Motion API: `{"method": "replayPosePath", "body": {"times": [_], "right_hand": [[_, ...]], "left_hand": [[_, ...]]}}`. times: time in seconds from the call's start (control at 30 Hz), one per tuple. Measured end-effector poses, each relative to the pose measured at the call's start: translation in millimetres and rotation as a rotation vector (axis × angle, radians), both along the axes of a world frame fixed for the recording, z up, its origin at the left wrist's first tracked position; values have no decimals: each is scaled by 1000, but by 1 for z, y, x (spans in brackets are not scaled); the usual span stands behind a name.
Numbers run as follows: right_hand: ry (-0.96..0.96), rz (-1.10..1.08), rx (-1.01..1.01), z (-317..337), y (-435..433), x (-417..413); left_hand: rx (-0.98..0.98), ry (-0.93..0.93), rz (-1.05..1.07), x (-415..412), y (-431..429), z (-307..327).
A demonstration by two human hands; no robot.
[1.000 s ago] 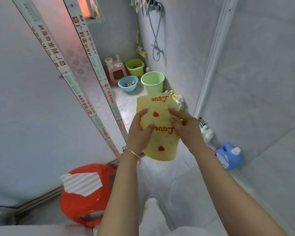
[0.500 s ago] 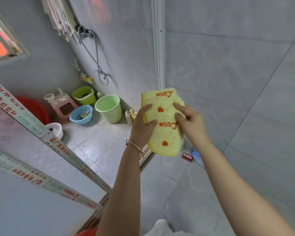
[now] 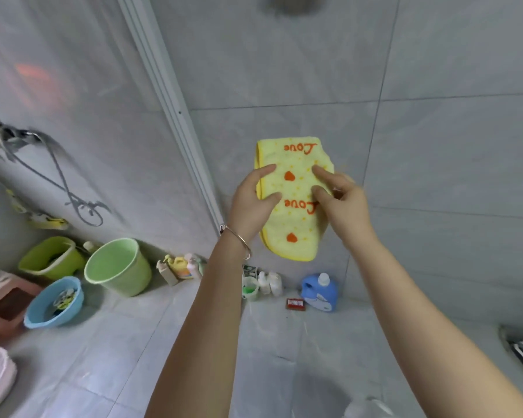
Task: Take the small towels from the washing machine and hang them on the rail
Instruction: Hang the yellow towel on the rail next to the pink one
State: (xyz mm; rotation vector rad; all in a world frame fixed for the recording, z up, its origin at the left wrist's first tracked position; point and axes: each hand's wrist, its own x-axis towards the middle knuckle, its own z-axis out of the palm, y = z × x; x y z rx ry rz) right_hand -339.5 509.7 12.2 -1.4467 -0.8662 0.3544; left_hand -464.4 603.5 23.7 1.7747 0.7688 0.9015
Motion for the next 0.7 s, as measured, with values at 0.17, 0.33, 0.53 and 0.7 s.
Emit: {"method": "replayPosePath", "body": {"times": [0.17,0.33,0.53,0.7], "right_hand": [[-11,-80,50,20,1,56],[-72,-119,113,46,2,125],[-137,-118,175,87,-4,207],[-258,-80,180,124,-9,263]], "left_hand": [[57,-28,-90,58,11,26],[98,-82,-147,127,16,57],[224,-123,-150,210,17,89],[381,-154,-98,270,20,123]]}}
